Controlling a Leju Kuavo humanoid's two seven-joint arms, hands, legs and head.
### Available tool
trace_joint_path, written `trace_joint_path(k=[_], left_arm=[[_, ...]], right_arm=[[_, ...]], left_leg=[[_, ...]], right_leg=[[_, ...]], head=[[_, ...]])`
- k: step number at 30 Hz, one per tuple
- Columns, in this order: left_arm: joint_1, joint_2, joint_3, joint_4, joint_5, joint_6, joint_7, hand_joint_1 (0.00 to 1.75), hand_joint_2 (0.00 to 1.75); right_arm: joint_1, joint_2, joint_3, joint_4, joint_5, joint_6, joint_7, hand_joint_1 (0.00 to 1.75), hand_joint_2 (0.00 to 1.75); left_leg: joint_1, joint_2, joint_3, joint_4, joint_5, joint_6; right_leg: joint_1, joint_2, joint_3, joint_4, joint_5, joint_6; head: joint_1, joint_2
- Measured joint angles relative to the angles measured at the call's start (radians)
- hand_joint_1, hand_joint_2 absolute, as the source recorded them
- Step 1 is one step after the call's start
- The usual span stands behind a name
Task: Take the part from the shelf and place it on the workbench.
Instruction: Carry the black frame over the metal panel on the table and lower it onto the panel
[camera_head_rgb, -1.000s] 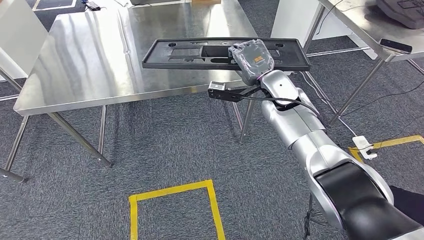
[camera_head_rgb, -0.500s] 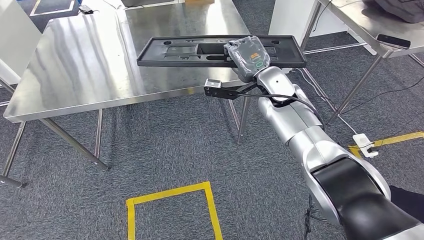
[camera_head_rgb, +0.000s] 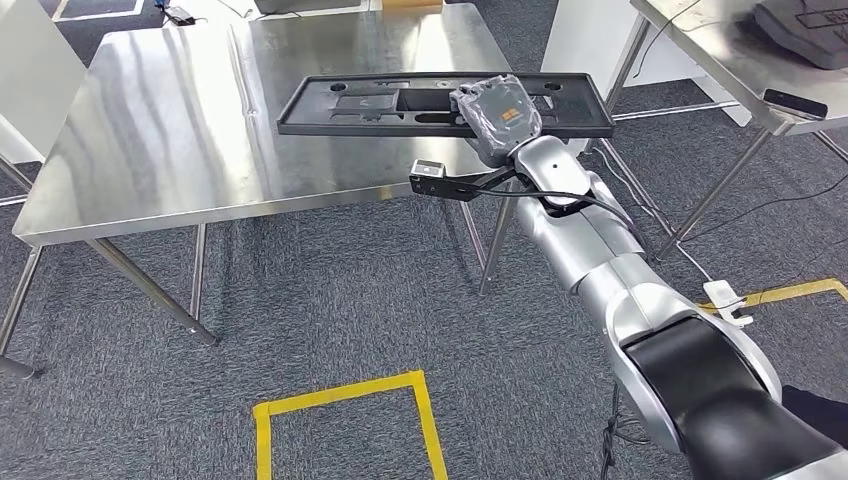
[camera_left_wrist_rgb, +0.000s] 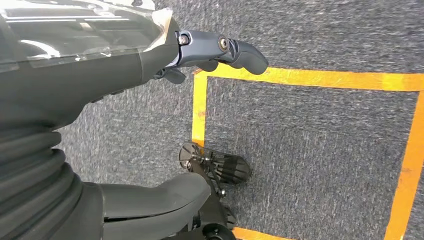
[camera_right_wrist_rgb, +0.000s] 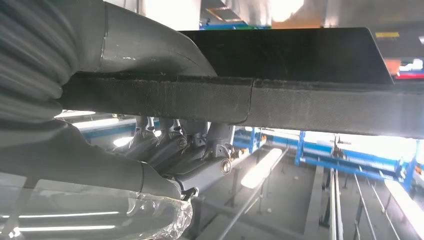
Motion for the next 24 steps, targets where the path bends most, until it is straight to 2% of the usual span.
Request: trace_joint_path(k=[1, 3, 4, 5, 7, 9, 10, 12, 14, 15, 16, 17, 19, 20, 21, 22, 24], left_arm=[[0.001, -0.001, -0.002, 0.000, -0.002, 0.000, 0.002, 0.00, 1.75], [0.001, -0.003, -0.009, 0.000, -0.005, 0.000, 0.005, 0.00, 1.75], [0.001, -0.003, -0.011, 0.000, -0.005, 0.000, 0.006, 0.00, 1.75], [0.000, -0.003, -0.013, 0.000, -0.006, 0.000, 0.006, 0.00, 1.75], [-0.002, -0.003, -0.015, 0.000, -0.006, 0.000, 0.008, 0.00, 1.75], [-0.002, -0.003, -0.016, 0.000, -0.006, -0.001, 0.009, 0.00, 1.75], [-0.003, -0.003, -0.016, 0.000, -0.006, -0.002, 0.008, 0.00, 1.75], [-0.003, -0.003, -0.017, 0.001, -0.006, -0.006, 0.007, 0.00, 1.75], [-0.001, -0.002, -0.018, 0.001, -0.006, -0.006, 0.007, 0.00, 1.75], [0.000, -0.002, -0.018, 0.001, -0.006, -0.006, 0.007, 0.00, 1.75], [0.001, -0.002, -0.019, 0.001, -0.006, -0.007, 0.007, 0.00, 1.75], [0.001, -0.001, -0.020, 0.001, -0.006, -0.007, 0.007, 0.00, 1.75], [0.003, 0.001, -0.021, 0.001, -0.006, -0.007, 0.007, 0.00, 1.75], [0.003, 0.002, -0.021, 0.001, -0.006, -0.008, 0.007, 0.00, 1.75], [0.003, 0.003, -0.021, 0.001, -0.006, -0.009, 0.008, 0.00, 1.75], [0.002, 0.003, -0.022, 0.001, -0.006, -0.010, 0.008, 0.00, 1.75], [0.002, 0.003, -0.022, 0.001, -0.006, -0.011, 0.008, 0.00, 1.75]], right_arm=[[0.004, -0.003, 0.000, 0.001, 0.002, 0.000, 0.001, 1.75, 1.75], [0.009, -0.008, 0.000, 0.001, 0.006, 0.001, 0.001, 1.75, 1.75], [0.009, -0.010, 0.000, 0.001, 0.007, 0.002, 0.002, 1.75, 1.75], [0.009, -0.011, 0.000, 0.000, 0.008, 0.003, 0.002, 1.75, 1.75], [0.012, -0.013, 0.000, -0.003, 0.009, 0.006, 0.004, 1.75, 1.75], [0.016, -0.017, 0.000, -0.009, 0.010, 0.009, 0.005, 1.75, 1.75], [0.016, -0.019, -0.001, -0.013, 0.010, 0.010, 0.006, 1.75, 1.75], [0.017, -0.020, -0.001, -0.019, 0.010, 0.013, 0.007, 1.75, 1.75], [0.022, -0.021, 0.000, -0.020, 0.010, 0.016, 0.007, 1.75, 1.75], [0.026, -0.021, 0.000, -0.020, 0.010, 0.017, 0.007, 1.75, 1.75], [0.029, -0.021, 0.000, -0.020, 0.010, 0.017, 0.007, 1.75, 1.75], [0.031, -0.021, 0.000, -0.020, 0.010, 0.017, 0.007, 1.75, 1.75], [0.032, -0.021, 0.000, -0.020, 0.010, 0.018, 0.008, 1.75, 1.75], [0.031, -0.021, 0.000, -0.021, 0.010, 0.018, 0.008, 1.75, 1.75], [0.030, -0.022, 0.000, -0.022, 0.010, 0.019, 0.008, 1.75, 1.75], [0.029, -0.022, 0.000, -0.024, 0.010, 0.020, 0.008, 1.75, 1.75], [0.027, -0.024, 0.000, -0.028, 0.011, 0.025, 0.008, 1.75, 1.75]], left_leg=[[0.000, -0.001, 0.008, 0.001, -0.006, -0.002], [0.000, -0.002, 0.026, 0.002, -0.023, -0.010], [-0.001, -0.002, 0.034, 0.003, -0.032, -0.015], [-0.003, 0.000, 0.037, 0.004, -0.040, -0.021], [-0.006, 0.003, 0.041, 0.007, -0.049, -0.030], [-0.005, 0.004, 0.033, 0.031, -0.051, -0.038], [-0.003, 0.004, 0.014, 0.066, -0.051, -0.043], [0.003, 0.004, -0.063, 0.185, -0.070, -0.055], [0.010, 0.004, -0.148, 0.285, -0.114, -0.067], [0.013, 0.005, -0.172, 0.293, -0.124, -0.069], [0.015, 0.005, -0.180, 0.271, -0.114, -0.070], [0.016, 0.005, -0.171, 0.218, -0.079, -0.068], [0.014, 0.004, -0.134, 0.083, 0.028, -0.060], [0.012, 0.004, -0.119, 0.037, 0.064, -0.054], [0.008, 0.004, -0.109, 0.012, 0.083, -0.048], [0.005, 0.004, -0.103, 0.006, 0.081, -0.042], [0.001, 0.004, -0.082, -0.004, 0.074, -0.027]], right_leg=[[-0.001, 0.000, 0.004, -0.032, 0.023, 0.010], [-0.003, -0.007, 0.053, -0.175, 0.099, 0.022], [-0.002, -0.011, 0.075, -0.237, 0.121, 0.015], [0.000, -0.014, 0.093, -0.277, 0.134, 0.003], [0.003, -0.014, 0.104, -0.293, 0.128, -0.026], [-0.005, -0.010, 0.119, -0.294, 0.125, -0.042], [-0.008, -0.009, 0.128, -0.293, 0.121, -0.049], [-0.010, -0.007, 0.146, -0.294, 0.106, -0.059], [-0.010, -0.004, 0.164, -0.294, 0.089, -0.061], [-0.011, -0.002, 0.176, -0.294, 0.079, -0.060], [-0.011, -0.001, 0.189, -0.294, 0.068, -0.058], [-0.012, -0.001, 0.204, -0.294, 0.057, -0.055], [-0.012, 0.000, 0.229, -0.296, 0.035, -0.047], [-0.010, 0.001, 0.238, -0.298, 0.026, -0.041], [-0.008, 0.003, 0.246, -0.300, 0.021, -0.033], [-0.005, 0.004, 0.255, -0.301, 0.019, -0.026], [-0.003, 0.003, 0.253, -0.286, 0.020, -0.015]], head=[[0.000, 0.000], [0.000, 0.000], [0.000, 0.000], [0.000, 0.000], [-0.002, 0.000], [-0.002, 0.000], [-0.003, 0.000], [-0.004, 0.000], [-0.004, 0.000], [-0.004, 0.000], [-0.004, 0.000], [-0.004, 0.000], [-0.004, 0.000], [-0.004, 0.000], [-0.004, 0.000], [-0.004, 0.000], [-0.004, 0.000]])
